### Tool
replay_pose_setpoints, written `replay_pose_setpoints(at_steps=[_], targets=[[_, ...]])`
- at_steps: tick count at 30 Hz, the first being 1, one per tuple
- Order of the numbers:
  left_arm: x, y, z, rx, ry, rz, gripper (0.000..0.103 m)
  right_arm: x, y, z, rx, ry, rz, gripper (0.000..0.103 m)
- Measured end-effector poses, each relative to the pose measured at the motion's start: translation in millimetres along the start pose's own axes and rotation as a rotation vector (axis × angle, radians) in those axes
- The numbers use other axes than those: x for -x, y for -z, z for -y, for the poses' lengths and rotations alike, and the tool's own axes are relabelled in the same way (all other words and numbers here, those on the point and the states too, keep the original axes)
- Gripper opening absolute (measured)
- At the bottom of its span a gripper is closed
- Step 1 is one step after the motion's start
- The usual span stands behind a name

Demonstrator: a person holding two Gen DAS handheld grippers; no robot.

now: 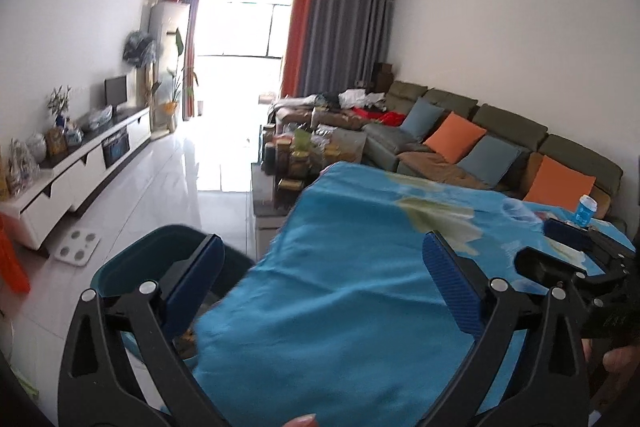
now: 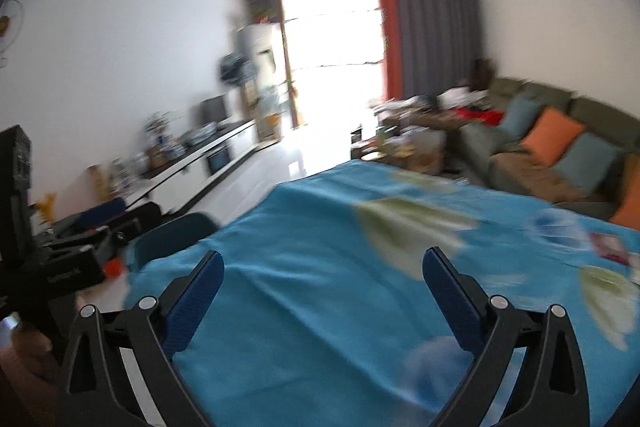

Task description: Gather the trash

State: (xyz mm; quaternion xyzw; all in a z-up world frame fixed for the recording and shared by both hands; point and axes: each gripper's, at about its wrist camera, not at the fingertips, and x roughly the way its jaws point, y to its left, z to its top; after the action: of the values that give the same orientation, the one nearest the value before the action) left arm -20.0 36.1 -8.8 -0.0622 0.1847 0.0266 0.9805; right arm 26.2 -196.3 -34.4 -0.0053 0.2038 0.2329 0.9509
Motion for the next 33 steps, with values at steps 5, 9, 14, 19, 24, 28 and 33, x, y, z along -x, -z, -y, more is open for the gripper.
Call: replay_pose_setpoints(at_steps=[5,9,14,19,24,28,33], targets=[[-4.5,-2.8,30.9,-0.031,0.019,0.037,0.097,22.0,11.1,29.3,-0.042,0.129,0.049,0.096],[-3.7,-1.4,52.9,-0.067,0.022,0.083,0.097,36.0,17.4,46.3,-0.082,0.19,0.095,0.096],[0.9,1.7,77.5,-0.109,0.028,0.136,0.097,48.3,22.7,57.9,-0.089,0.242,0.136,0.096],[2.4,2.5,90.3,-0.122,0.042,0.158,0.097,52.5,25.2,60.9,-0.082,0.273,0.165,0.096],[3.4,3.5,91.6,-0.117,0.048,0.166,0.097,62.8,27.9,62.9,-0.084,0.293,0.183,0.096],[5.2,6.6,92.0,-0.116,0.051,0.169,0.097,68.6,28.6,64.1,-0.09,0.299,0.197,0.096],[8.4,9.0,93.9,-0.121,0.053,0.181,0.097,73.6,28.5,63.1,-0.087,0.312,0.21,0.096]])
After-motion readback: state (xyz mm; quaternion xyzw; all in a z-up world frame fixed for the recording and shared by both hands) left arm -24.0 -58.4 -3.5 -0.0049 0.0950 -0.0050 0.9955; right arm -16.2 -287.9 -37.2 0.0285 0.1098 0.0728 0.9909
